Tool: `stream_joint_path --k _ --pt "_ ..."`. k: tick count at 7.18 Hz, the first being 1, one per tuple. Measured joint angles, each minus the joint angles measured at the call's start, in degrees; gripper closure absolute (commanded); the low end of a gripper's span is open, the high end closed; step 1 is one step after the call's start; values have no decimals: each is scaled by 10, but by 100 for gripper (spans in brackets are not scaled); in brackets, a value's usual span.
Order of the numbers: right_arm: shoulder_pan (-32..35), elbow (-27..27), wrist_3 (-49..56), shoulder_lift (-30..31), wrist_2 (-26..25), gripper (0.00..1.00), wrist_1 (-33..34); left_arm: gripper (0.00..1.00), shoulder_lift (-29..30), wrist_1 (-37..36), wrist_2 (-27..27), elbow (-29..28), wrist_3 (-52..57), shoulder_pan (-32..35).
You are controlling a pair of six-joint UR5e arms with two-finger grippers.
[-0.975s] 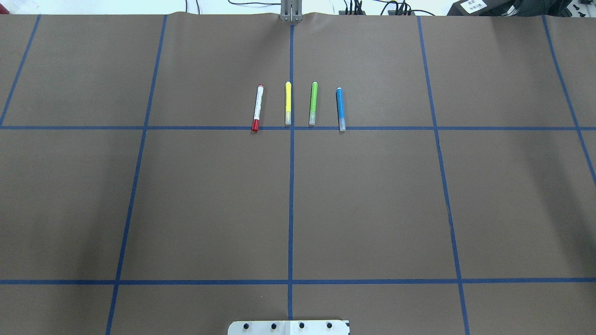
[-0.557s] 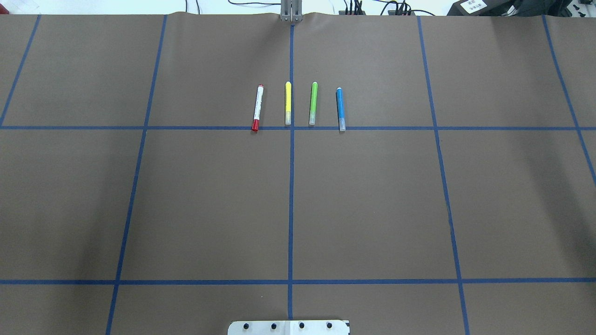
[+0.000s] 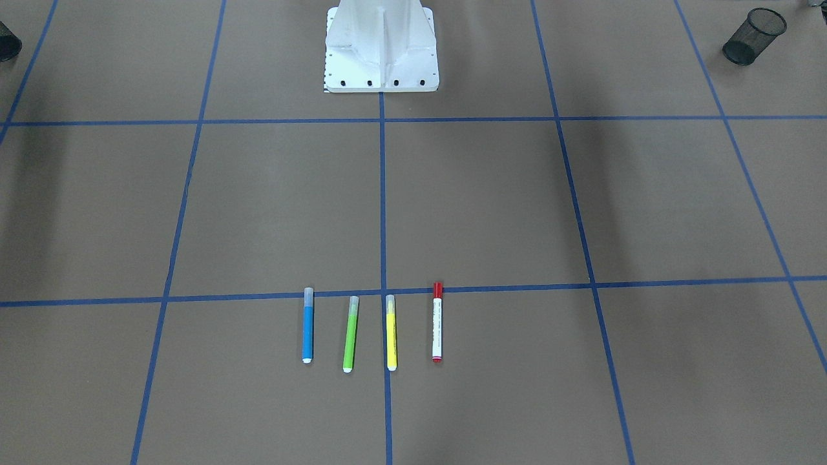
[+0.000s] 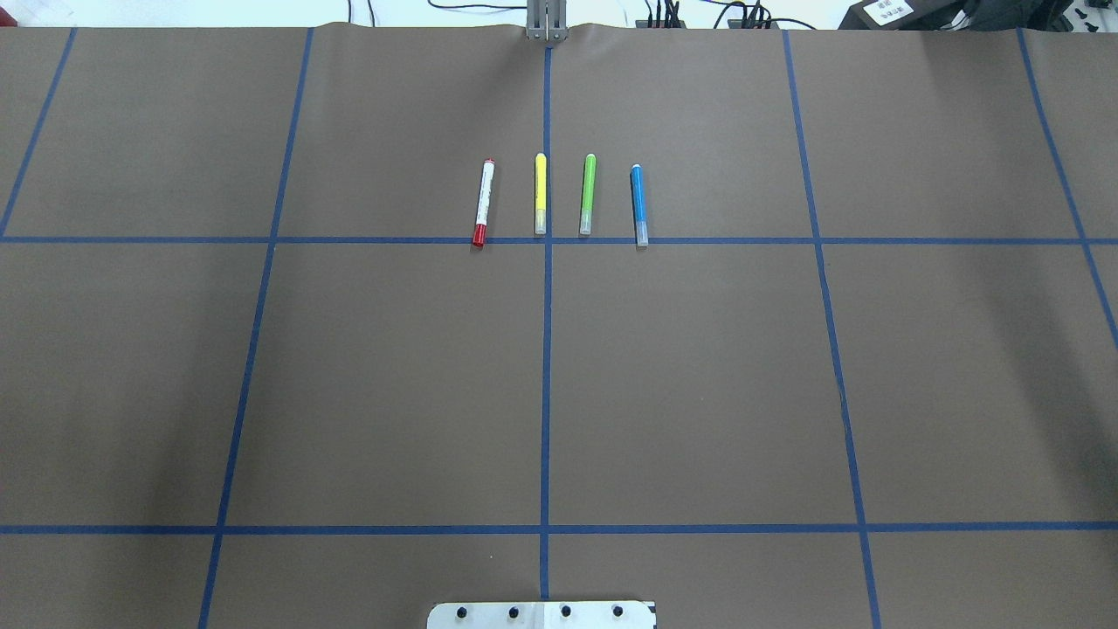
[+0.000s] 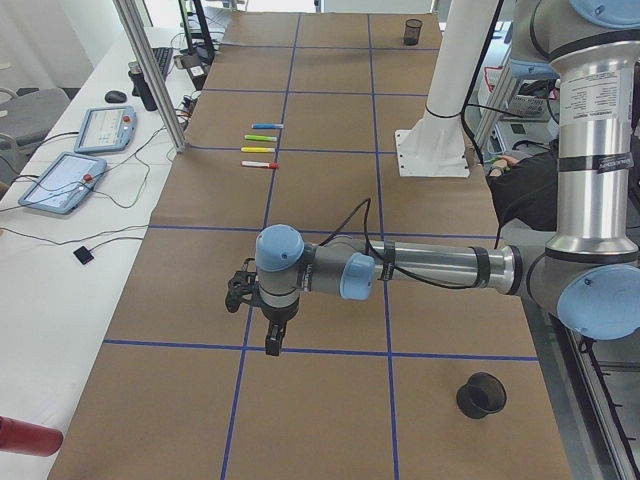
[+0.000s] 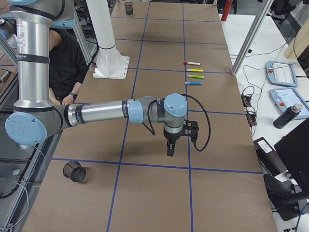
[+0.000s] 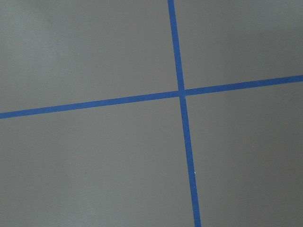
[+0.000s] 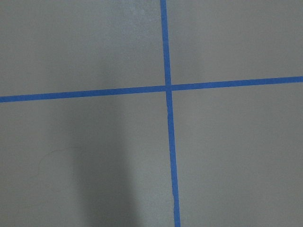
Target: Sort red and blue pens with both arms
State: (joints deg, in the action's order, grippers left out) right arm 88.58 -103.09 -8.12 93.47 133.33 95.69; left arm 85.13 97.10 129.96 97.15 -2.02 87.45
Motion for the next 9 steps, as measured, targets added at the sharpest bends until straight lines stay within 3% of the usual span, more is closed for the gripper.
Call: stream_joint_path --k 6,9 --pt "-14 5 -3 -16 13 0 -10 0 27 -1 6 13 -2 0" --pt "-14 31 0 1 43 0 -80 0 52 -14 3 14 -2 -21"
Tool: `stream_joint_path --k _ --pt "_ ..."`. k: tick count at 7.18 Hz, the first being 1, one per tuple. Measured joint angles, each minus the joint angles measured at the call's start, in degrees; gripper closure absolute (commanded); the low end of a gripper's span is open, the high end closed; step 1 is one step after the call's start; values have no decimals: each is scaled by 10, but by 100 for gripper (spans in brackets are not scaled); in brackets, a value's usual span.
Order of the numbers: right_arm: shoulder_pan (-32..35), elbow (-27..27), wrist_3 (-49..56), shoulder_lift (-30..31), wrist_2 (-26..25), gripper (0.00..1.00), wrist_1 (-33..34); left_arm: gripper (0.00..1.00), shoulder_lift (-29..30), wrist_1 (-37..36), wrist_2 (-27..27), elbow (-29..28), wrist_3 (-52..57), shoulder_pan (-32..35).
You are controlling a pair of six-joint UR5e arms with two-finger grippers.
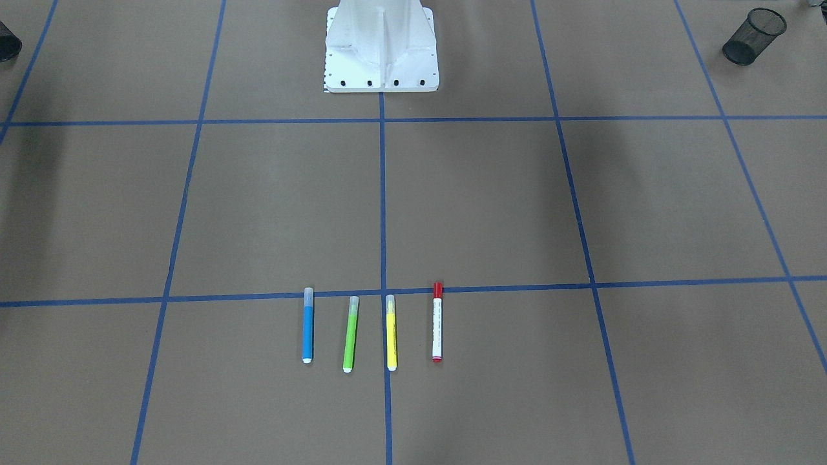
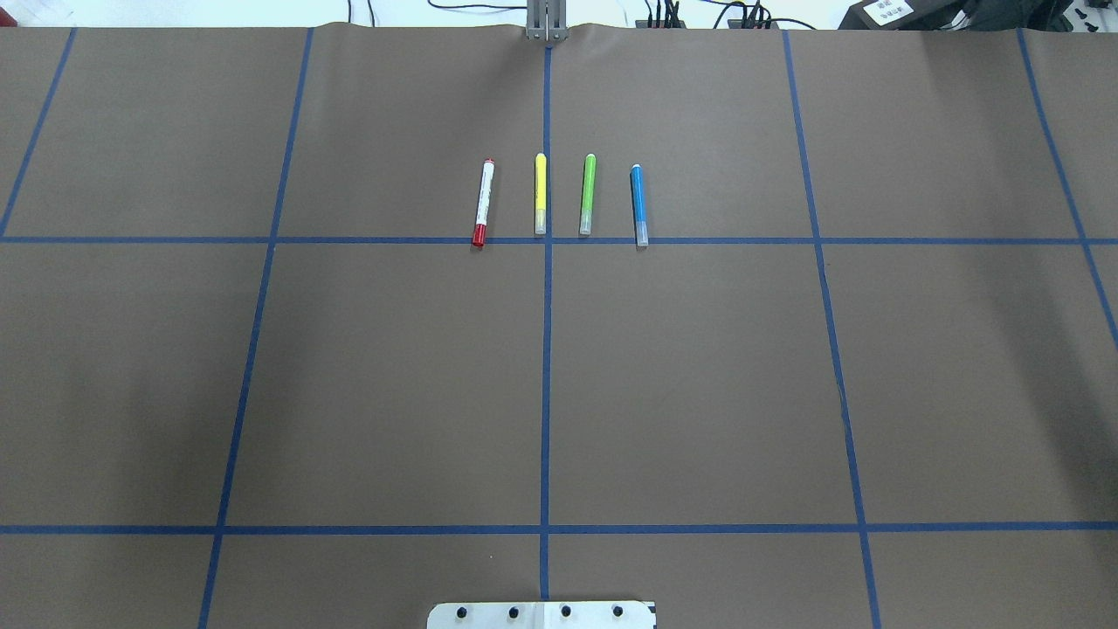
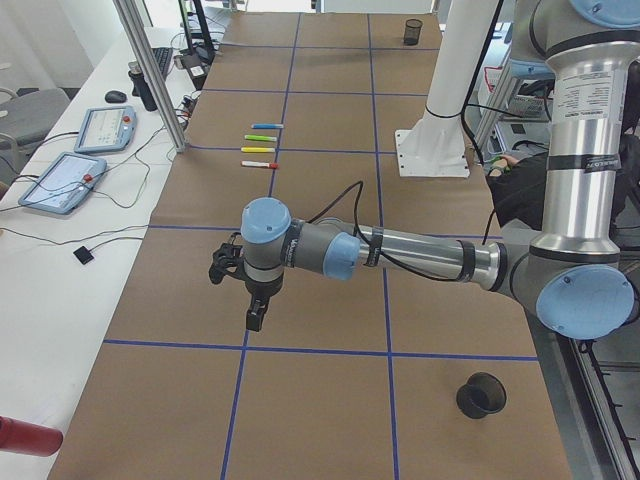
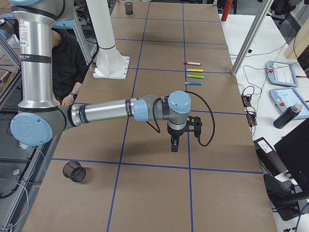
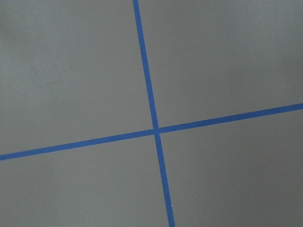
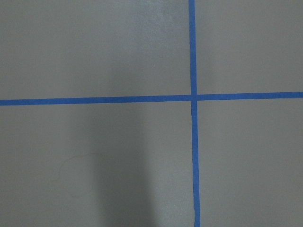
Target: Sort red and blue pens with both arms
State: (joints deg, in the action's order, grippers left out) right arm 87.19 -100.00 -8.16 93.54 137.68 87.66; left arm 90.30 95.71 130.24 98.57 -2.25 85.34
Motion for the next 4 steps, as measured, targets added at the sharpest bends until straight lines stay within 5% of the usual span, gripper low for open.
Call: stream_joint_path --k 4 --pt "-6 4 -4 1 5 0 -27 0 99 -112 1 28 -36 -57"
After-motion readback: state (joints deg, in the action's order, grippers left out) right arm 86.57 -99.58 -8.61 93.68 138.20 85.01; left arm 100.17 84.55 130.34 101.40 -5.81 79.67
